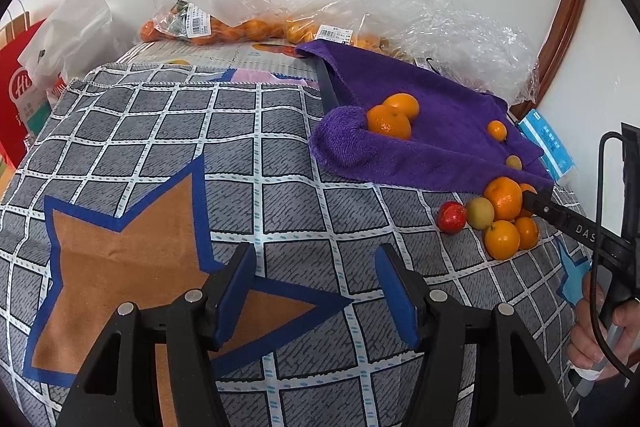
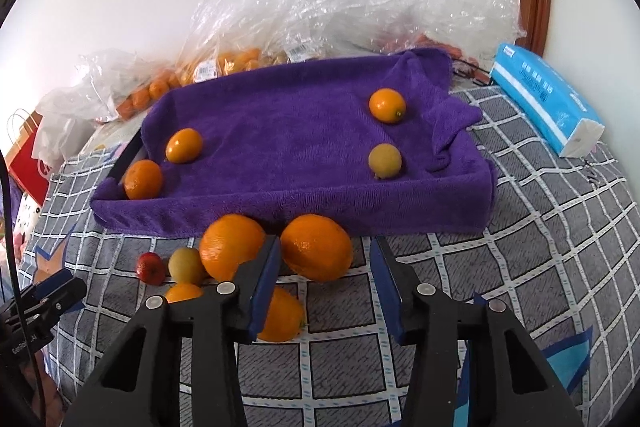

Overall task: Organize fruits
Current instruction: 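Grasp a large loose orange beside the towel with the right tool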

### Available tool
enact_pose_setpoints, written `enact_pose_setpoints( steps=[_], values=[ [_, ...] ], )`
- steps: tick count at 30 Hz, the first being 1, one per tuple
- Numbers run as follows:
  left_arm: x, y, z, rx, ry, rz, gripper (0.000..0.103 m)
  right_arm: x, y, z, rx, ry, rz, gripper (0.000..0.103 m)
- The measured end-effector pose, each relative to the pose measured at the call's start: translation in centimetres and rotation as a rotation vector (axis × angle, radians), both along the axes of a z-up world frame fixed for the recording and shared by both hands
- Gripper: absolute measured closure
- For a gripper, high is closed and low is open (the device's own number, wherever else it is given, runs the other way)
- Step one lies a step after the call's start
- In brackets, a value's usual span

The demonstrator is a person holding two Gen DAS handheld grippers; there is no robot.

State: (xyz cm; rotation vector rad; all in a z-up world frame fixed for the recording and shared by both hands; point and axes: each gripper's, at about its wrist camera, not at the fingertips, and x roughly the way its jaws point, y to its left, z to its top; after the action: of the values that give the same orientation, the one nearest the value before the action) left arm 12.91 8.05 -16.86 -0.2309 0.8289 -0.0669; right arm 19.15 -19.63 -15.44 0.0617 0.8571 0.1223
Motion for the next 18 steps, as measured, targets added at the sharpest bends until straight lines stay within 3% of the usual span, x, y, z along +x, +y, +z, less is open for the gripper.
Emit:
enact_pose_setpoints(
  steps=[9,11,12,18],
  values=[
    [0.0,-0.1,0.0,-0.005,-0.001,-0.004,0.042,1.6,0.6,-0.8,0.002,0.023,0.021,0.056],
    [0.1,-0.1,0.0,-0.008,-0.002,-0.004,0.042,2.0,0.6,-1.1,0.011,0.038,0.026,0.063],
    [0.1,0.0,0.0,-0.011,-0.002,-0.003,0.042,2.1,0.6,-1.1,0.021,0.036,0.031,0.067],
    [0.1,-0.1,-0.1,-0.002,0.001,-0.003,0.041,0.5,0.4,0.1,-0.013,-0.028,0.025,0.067]
  ],
)
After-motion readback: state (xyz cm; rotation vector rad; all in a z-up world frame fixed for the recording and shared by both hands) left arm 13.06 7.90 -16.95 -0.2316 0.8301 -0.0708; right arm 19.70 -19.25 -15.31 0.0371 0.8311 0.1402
